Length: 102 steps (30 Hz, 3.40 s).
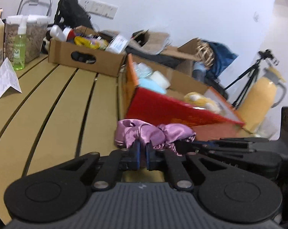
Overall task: Organize soft objects
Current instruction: 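Grasp the purple satin bow with the left tool while the right tool grasps it too, then carry the purple bow with both tools into the box and release, then move both tools back toward the pink-and-white layered sponge block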
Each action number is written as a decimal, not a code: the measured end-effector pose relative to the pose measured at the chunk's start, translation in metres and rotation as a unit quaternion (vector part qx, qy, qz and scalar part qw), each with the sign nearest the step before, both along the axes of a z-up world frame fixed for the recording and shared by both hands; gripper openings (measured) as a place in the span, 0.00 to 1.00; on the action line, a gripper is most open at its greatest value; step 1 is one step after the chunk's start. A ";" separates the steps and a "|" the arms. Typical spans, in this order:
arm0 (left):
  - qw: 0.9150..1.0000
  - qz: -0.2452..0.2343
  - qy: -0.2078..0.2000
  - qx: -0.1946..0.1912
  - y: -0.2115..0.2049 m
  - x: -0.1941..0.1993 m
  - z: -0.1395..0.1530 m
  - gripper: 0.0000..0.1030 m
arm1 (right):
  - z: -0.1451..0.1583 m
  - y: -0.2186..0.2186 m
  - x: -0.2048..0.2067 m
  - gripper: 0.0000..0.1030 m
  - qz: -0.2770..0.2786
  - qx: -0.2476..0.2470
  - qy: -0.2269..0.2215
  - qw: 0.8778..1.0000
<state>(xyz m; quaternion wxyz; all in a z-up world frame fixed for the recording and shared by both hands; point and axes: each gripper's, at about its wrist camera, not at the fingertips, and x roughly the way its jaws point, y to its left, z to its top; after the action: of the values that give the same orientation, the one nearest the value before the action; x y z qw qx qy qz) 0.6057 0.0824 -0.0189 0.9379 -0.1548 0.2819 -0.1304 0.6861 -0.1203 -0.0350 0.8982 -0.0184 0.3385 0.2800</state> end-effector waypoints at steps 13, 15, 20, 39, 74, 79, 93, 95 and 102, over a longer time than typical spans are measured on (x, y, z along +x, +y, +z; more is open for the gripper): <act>0.997 -0.052 -0.063 -0.005 -0.054 -0.147 0.052 0.06 | 0.070 -0.073 -0.191 0.06 -0.016 0.039 -0.103 0.994; 0.996 -0.059 -0.071 -0.002 -0.064 -0.153 0.059 0.06 | 0.074 -0.084 -0.207 0.06 -0.024 0.045 -0.111 0.993; 0.993 -0.073 -0.092 0.004 -0.084 -0.142 0.073 0.06 | 0.084 -0.110 -0.222 0.06 -0.042 0.058 -0.122 0.990; 0.993 -0.092 0.069 0.000 -0.133 0.249 0.056 0.09 | 0.106 -0.134 0.134 0.07 -0.099 0.017 -0.050 0.994; 0.987 -0.037 -0.062 0.140 -0.084 0.020 0.156 0.33 | 0.181 -0.163 0.021 0.75 -0.143 0.028 -0.074 0.987; 0.980 -0.026 -0.136 0.145 -0.074 -0.085 0.150 0.53 | 0.179 -0.170 -0.079 0.77 -0.135 0.054 -0.117 0.982; 0.972 0.034 -0.180 0.148 -0.073 -0.316 0.067 0.83 | 0.101 -0.145 -0.351 0.91 -0.142 0.052 -0.188 0.970; 0.972 0.028 -0.170 0.160 -0.073 -0.330 0.061 0.83 | 0.085 -0.142 -0.377 0.91 -0.141 0.053 -0.175 0.973; 0.970 0.030 -0.185 0.155 -0.076 -0.339 0.067 0.88 | 0.068 -0.138 -0.411 0.91 -0.121 0.040 -0.153 0.980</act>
<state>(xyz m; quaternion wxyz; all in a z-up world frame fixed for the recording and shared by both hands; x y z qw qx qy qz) 0.2663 0.0067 0.0477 0.9898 0.0107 0.1151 -0.0832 0.2750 -0.2581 0.0331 0.9665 0.0163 0.1858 0.1763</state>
